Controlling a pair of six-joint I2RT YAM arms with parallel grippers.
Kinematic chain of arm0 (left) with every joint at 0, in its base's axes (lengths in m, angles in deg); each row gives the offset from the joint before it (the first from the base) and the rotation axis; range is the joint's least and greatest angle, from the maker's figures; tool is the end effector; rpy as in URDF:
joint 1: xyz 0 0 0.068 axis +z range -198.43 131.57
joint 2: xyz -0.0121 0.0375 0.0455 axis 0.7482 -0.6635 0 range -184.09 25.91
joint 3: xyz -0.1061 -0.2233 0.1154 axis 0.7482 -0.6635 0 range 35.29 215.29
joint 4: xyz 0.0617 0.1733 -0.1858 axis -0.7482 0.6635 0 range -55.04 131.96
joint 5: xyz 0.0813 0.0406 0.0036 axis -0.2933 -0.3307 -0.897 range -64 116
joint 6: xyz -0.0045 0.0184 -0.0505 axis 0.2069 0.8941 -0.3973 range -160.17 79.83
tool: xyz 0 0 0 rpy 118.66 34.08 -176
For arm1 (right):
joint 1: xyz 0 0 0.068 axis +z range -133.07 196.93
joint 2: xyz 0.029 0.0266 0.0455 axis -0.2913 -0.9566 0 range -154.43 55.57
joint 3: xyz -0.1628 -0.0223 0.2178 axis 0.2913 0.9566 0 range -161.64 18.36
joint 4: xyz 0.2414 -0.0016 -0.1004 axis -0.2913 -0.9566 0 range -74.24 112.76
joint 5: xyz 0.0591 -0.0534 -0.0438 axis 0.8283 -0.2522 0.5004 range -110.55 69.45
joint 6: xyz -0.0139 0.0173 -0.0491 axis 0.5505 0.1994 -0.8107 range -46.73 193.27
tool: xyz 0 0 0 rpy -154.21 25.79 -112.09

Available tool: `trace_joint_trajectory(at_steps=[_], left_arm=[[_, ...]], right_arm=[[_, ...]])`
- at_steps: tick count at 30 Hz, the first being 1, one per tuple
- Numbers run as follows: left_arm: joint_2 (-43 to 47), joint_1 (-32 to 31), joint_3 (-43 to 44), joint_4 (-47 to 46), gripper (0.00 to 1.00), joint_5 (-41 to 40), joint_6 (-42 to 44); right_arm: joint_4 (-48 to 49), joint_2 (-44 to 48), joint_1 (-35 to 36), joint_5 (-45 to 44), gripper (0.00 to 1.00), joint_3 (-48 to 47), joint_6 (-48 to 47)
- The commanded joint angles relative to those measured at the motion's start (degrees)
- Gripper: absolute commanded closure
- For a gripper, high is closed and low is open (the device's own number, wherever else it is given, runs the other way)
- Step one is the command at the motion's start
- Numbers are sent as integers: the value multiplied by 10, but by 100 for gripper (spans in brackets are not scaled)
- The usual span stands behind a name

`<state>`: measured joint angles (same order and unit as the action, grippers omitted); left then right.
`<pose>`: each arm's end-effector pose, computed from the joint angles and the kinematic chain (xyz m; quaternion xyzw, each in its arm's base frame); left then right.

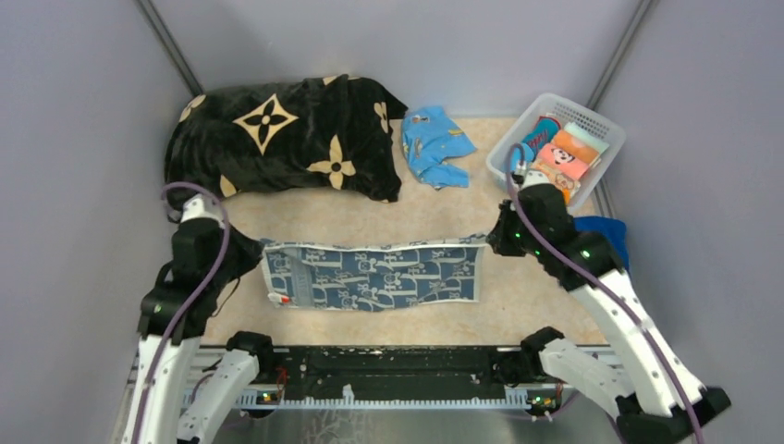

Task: Roll the towels
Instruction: Flatten out the towel at the center of the board.

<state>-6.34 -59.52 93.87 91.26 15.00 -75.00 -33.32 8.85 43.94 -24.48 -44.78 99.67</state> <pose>0.0839 -0.0095 0.3624 -0.2242 0.8336 -0.1178 0.4909 0.1271 0.0621 0.3627 0.0097 0.9046 0.1633 0.3936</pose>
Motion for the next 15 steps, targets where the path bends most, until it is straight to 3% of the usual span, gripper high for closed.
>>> trace_joint_trajectory(at_steps=[1,6,9,15], left_arm=[[-68,3,-72,-110,88,11,-12],[-233,11,-122,-263,95,-1,-23],[-336,44,-120,-336,100,44,-23],[-489,96,-63,-380,100,125,-32]], right_arm=[[143,-109,-35,-26,100,46,-21],[283,-266,-107,15,100,62,-38],[344,-350,-132,27,100,43,-46],[374,-454,-171,55,100,-21,-65]])
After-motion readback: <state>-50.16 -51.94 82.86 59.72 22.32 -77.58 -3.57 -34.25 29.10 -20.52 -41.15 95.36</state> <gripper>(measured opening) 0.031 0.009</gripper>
